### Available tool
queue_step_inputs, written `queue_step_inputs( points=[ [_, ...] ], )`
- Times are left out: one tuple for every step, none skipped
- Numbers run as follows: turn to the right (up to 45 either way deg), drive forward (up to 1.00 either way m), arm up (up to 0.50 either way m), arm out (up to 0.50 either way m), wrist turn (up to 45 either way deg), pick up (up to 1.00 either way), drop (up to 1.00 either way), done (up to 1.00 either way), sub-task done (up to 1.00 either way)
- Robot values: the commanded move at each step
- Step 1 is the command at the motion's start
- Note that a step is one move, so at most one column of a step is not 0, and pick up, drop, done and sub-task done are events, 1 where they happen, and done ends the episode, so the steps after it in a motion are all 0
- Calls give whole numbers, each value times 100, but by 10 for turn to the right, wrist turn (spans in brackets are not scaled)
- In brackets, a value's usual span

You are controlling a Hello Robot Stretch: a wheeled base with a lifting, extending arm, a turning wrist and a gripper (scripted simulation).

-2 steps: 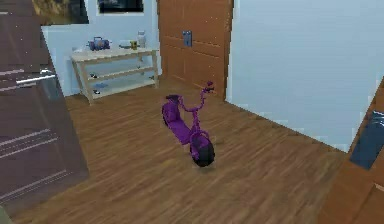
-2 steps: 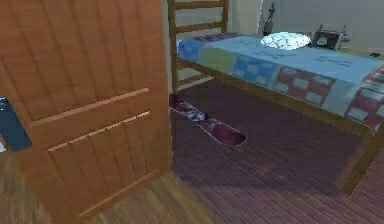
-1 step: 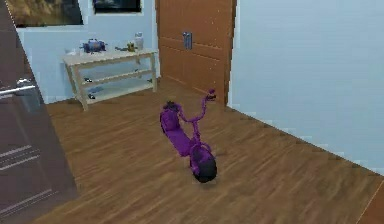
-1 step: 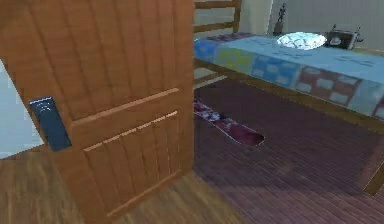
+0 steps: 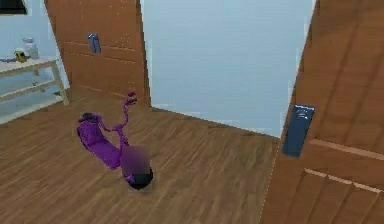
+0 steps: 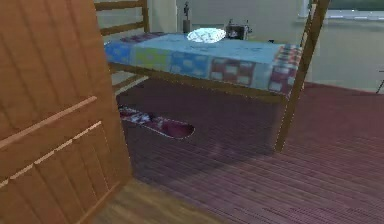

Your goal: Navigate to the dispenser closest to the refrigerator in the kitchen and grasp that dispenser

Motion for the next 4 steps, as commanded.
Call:
queue_step_inputs(
  points=[
    [0, 100, 0, 0, 0, 0, 0, 0, 0],
    [60, 0, 0, 0, 0, 0, 0, 0, 0],
    [0, 45, 0, 0, 0, 0, 0, 0, 0],
    [-300, 0, 0, 0, 0, 0, 0, 0, 0]
  ],
)
